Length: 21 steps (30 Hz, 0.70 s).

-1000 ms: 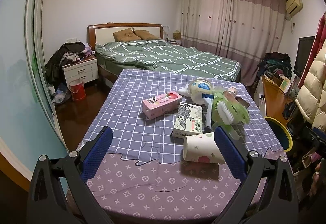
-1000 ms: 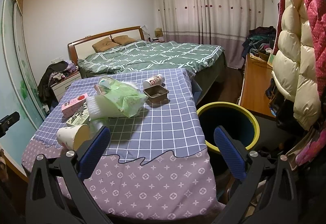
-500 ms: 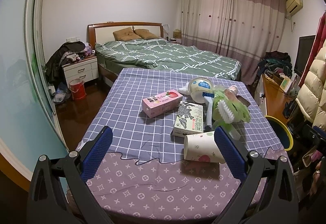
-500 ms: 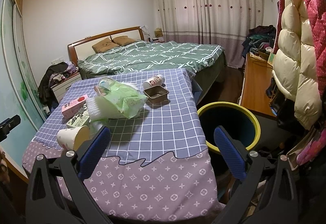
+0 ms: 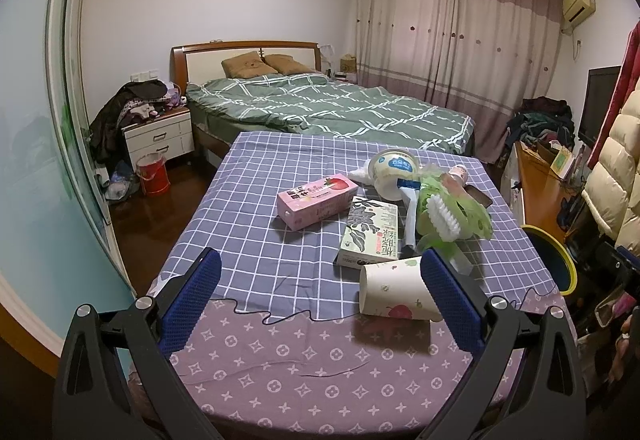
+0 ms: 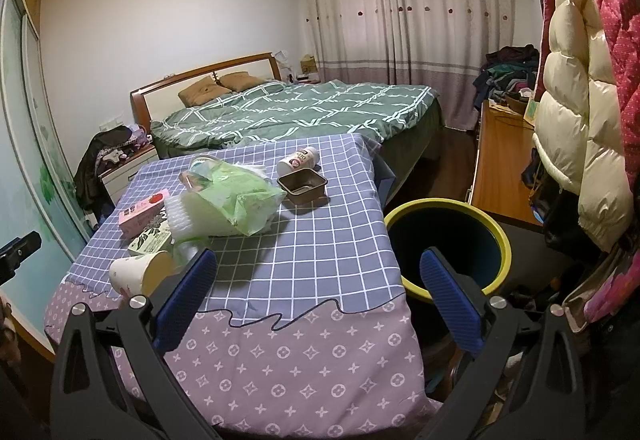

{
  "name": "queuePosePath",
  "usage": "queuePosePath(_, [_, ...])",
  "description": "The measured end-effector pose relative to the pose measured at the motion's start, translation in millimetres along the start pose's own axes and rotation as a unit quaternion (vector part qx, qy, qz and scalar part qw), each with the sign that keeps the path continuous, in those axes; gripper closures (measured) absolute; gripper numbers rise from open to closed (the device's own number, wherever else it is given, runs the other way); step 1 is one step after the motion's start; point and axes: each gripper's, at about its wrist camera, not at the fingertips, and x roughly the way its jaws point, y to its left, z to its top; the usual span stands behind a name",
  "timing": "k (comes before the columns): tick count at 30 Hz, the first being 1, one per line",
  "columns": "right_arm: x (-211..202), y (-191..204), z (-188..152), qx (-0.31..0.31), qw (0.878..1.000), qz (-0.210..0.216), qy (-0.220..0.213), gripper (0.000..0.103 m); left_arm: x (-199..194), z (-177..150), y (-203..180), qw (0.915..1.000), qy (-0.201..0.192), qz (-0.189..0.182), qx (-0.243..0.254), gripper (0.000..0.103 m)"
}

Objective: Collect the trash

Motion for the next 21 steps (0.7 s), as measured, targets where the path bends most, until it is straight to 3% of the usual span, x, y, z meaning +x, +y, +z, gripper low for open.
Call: queuePosePath(21, [3.3,-1.8,0.3,0.003,1.0,0.001,0.004,0.006,4.6,2.7,-1.7,1.0,0.009,-0.001,0.002,0.005])
